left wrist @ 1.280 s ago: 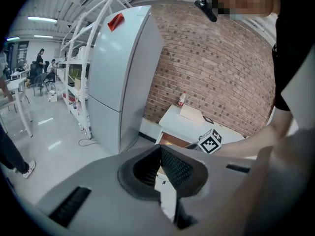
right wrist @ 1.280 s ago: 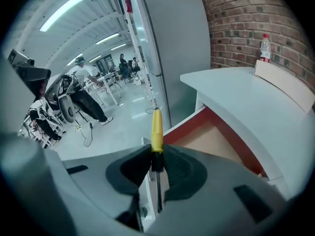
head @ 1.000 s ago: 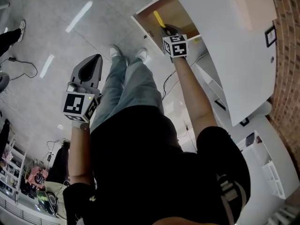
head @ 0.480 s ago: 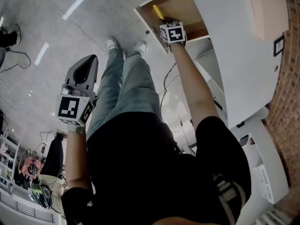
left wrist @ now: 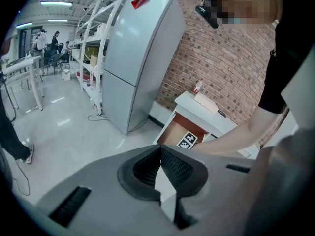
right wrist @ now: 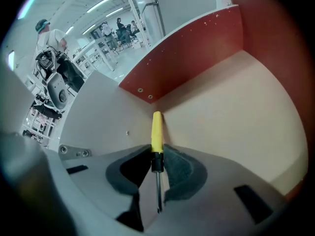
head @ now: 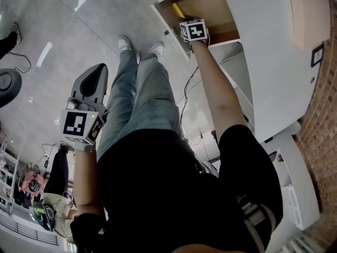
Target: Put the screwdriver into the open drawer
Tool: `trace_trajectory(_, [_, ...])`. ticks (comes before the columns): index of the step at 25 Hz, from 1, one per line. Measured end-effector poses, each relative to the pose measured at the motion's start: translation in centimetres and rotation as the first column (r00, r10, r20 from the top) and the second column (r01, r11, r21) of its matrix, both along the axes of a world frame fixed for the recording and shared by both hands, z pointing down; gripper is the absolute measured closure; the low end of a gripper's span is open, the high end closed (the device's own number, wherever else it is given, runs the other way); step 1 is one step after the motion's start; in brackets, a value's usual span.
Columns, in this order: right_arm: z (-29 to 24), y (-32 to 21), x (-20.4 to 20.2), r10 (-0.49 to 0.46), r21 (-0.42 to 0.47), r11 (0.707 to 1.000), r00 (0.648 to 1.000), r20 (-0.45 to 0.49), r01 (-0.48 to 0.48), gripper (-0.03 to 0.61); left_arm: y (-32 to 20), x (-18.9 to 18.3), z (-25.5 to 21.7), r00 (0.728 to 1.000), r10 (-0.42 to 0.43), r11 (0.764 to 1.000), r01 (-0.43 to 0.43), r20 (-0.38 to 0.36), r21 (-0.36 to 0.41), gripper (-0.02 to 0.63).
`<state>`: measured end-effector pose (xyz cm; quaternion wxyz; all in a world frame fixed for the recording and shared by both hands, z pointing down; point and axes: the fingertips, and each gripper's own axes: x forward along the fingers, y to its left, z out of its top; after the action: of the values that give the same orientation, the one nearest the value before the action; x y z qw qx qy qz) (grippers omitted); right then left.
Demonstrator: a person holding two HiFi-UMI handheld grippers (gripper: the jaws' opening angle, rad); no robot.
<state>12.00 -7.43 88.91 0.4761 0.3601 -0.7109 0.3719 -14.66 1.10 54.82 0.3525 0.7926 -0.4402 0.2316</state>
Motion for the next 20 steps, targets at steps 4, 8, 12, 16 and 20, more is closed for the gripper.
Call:
trace_trajectory(4, [1.0, 0.4, 0.0, -0.017, -0.020, 1.000, 1.000, -0.009, 0.017, 0.494, 0.4, 0.4, 0.4, 1.000, -0.011, 1.000, 0.011, -0.005, -0.019, 0.611])
trace_trajectory(8, [1.4, 0.5, -0.1, -0.022, -0.025, 0.999, 1.000, -0.004, 0.022, 0.483, 0.7, 0.4, 0.5, 1.000, -0.012, 1.000, 0.012, -0.006, -0.018, 0.611])
trace_trajectory(12, [1.3, 0.1, -0.1, -0.032, -0.018, 0.999, 0.999, -0.005, 0.032, 0.472, 0.7, 0.3, 0.5, 1.000, -0.023, 1.000, 0.023, -0.008, -0.018, 0.611])
trace_trajectory(16, [0.7, -0.1, 0.1, -0.034, -0.010, 0.999, 0.999, -0.009, 0.034, 0.472, 0.8, 0.2, 0.4, 1.000, -0.023, 1.000, 0.023, -0.012, -0.012, 0.611])
trace_trajectory(20, [-0.2, 0.0, -0.2, -0.044, 0.001, 0.999, 0.999, 0.009, 0.044, 0.482, 0.9, 0.2, 0.1, 0.999, -0.032, 0.999, 0.032, -0.018, -0.012, 0.611])
